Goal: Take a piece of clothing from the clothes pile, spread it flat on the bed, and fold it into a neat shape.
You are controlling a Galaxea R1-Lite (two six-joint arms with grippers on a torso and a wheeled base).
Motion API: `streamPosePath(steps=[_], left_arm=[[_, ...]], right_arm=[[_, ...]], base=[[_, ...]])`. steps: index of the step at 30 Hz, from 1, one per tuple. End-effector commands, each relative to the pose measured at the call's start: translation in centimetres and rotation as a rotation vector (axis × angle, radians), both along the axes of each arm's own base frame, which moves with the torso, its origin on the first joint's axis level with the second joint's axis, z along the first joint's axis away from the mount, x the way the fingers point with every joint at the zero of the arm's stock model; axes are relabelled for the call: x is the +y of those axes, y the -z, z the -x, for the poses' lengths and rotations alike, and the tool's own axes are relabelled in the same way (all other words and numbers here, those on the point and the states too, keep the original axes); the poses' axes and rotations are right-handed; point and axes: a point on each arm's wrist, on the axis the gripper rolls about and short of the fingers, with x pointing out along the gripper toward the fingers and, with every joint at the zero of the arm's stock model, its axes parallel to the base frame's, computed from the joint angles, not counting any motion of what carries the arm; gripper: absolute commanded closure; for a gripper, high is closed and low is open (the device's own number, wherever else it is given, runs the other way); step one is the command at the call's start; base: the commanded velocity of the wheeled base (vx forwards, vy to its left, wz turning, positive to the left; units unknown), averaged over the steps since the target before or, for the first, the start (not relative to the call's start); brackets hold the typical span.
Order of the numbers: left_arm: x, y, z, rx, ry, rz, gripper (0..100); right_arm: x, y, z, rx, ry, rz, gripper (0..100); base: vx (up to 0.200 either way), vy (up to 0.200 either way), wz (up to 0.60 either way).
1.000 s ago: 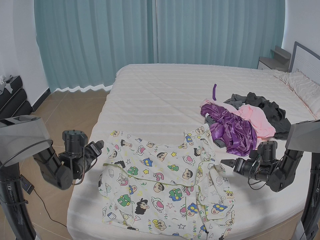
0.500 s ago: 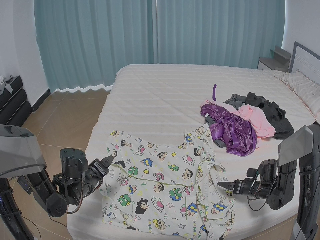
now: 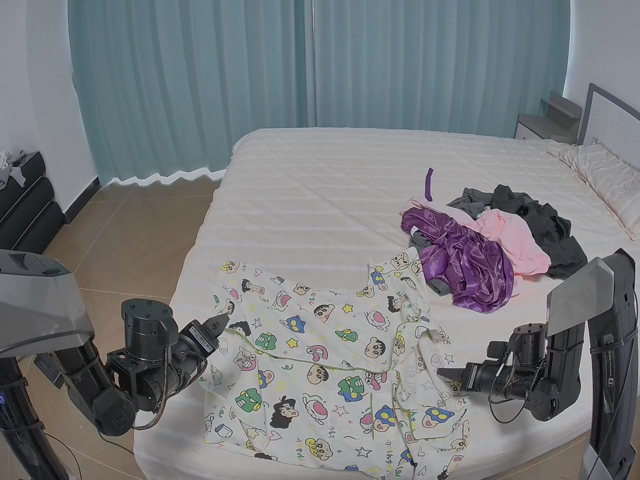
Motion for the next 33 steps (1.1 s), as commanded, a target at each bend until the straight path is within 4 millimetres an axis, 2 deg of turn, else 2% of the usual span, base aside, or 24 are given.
streamPosePath(steps=[1,3,6,14,19,21,24,33], left_arm=[[0.0,0.2,0.0,0.005,-0.001,-0.001,0],[0.0,0.2,0.0,0.006,-0.001,-0.001,0],[0.0,0.2,0.0,0.004,-0.004,-0.004,0],[-0.1,0.5,-0.1,0.013,-0.010,-0.014,0],[0.0,0.5,0.0,0.016,-0.009,-0.017,0],[-0.1,0.5,0.0,0.014,-0.018,-0.022,0],[0.0,0.5,0.0,0.012,-0.025,-0.026,0],[-0.2,0.7,0.1,0.020,-0.016,-0.036,0]], right_arm=[[-0.1,0.0,-0.3,-0.003,0.019,-0.021,100],[-0.4,-0.1,-0.8,-0.018,0.042,-0.026,100],[-1.9,-1.4,-1.2,-0.057,0.093,-0.035,100],[-4.8,-4.3,-0.2,-0.115,0.177,-0.026,100],[-6.2,-4.0,0.3,-0.125,0.181,0.044,100],[-7.7,-3.3,0.2,-0.131,0.202,0.096,100],[-8.7,-3.2,0.0,-0.140,0.228,0.110,100],[-9.7,-3.7,0.4,-0.123,0.219,0.175,100]], base=[[0.000,0.000,0.00],[0.000,0.000,0.00],[0.000,0.000,0.00],[0.000,0.000,0.00],[0.000,0.000,0.00],[0.000,0.000,0.00],[0.000,0.000,0.00],[0.000,0.000,0.00]])
